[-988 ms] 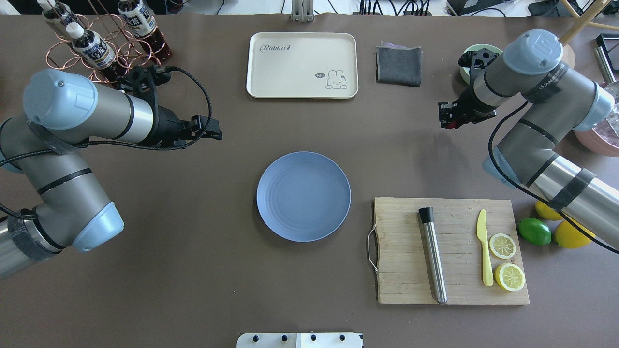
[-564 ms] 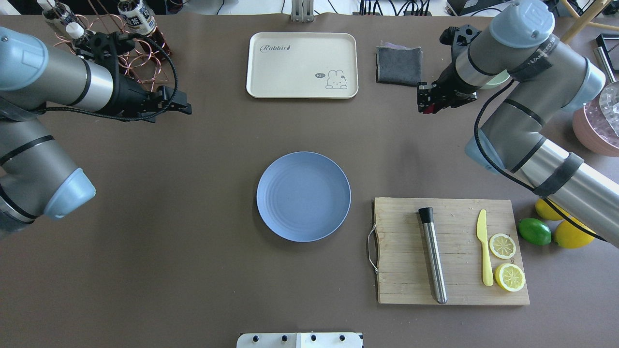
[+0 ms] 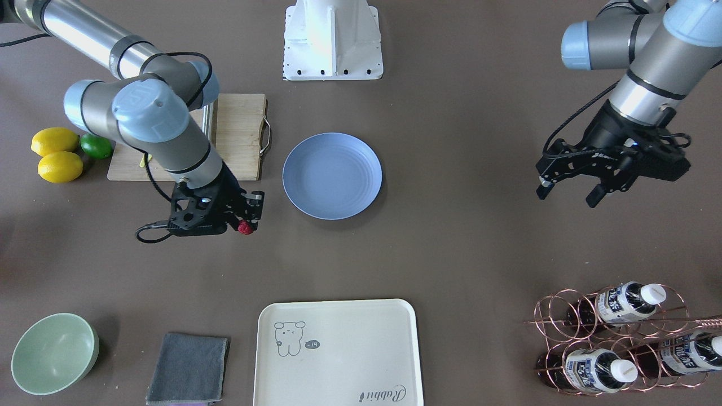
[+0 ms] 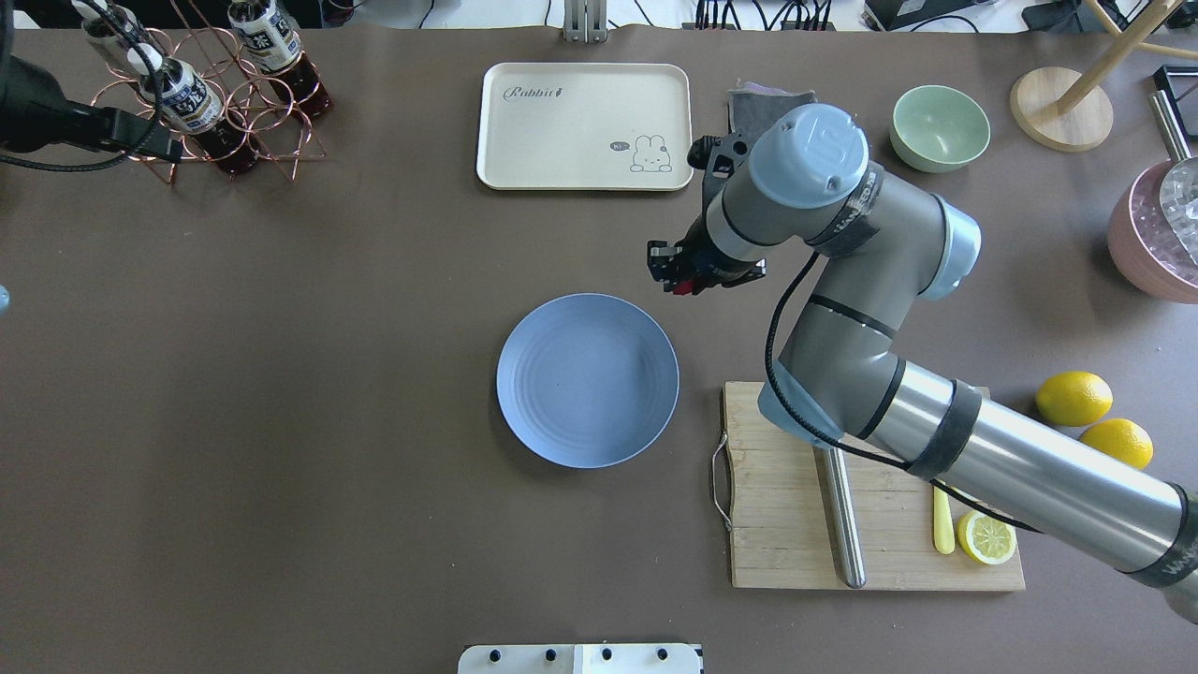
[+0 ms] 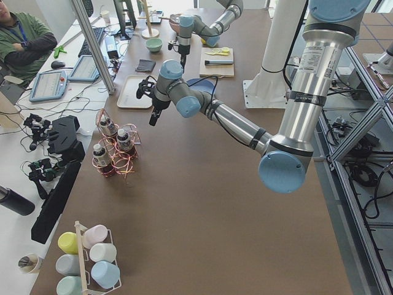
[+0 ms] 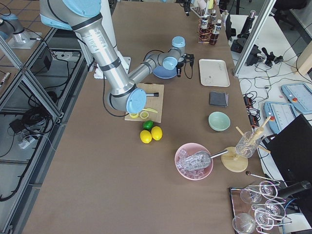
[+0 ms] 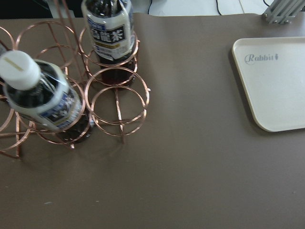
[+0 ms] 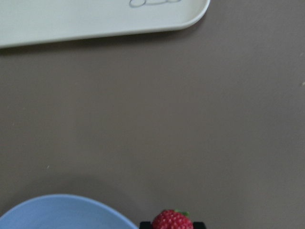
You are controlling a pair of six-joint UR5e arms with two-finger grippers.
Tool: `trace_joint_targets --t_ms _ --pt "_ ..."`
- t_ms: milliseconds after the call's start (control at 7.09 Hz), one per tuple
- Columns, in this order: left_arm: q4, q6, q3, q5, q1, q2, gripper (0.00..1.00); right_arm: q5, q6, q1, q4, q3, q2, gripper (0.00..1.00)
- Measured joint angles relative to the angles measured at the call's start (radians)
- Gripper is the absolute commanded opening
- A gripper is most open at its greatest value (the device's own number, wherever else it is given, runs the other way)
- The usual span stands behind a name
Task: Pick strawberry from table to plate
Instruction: 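Carry the strawberry over the plate with the right gripper while the left arm retracts, then lower the strawberry onto the blue plate and open the right gripper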
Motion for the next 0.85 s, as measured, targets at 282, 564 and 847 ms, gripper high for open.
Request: trace_joint_targets --t_ms 282,564,847 --pt "0.001 0.058 -0.008 -0.042 -0.084 0.073 0.98 -0.015 0.06 -0.098 0.005 0.043 0.008 0.0" --pt "-0.007 0.243 -0.005 -0.132 -0.213 0.187 0.98 -0.029 0.105 -0.165 0.006 0.085 0.009 0.0" --pt "-0.002 0.416 0.055 -0.154 -0.281 0.254 0.98 -0.048 0.117 -0.198 0.008 0.093 0.01 0.0"
